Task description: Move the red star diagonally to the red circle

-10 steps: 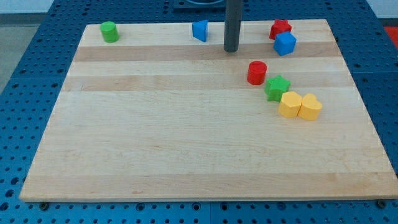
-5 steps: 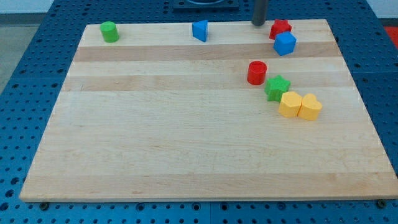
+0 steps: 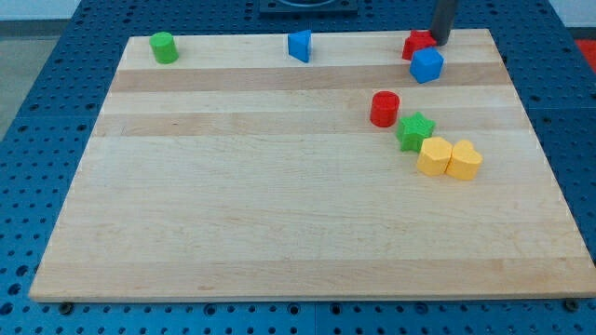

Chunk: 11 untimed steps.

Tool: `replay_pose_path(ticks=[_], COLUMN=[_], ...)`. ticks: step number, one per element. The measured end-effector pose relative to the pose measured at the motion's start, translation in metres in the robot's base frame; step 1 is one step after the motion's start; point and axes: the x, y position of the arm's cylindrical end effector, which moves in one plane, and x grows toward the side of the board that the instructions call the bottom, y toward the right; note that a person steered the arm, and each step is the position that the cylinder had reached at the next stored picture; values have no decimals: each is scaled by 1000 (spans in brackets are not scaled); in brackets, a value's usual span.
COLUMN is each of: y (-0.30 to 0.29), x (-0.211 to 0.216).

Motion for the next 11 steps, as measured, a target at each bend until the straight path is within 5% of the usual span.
replay_pose_path(ticks=[6,9,11], y=[-65,-147,-116], x=[7,60,41])
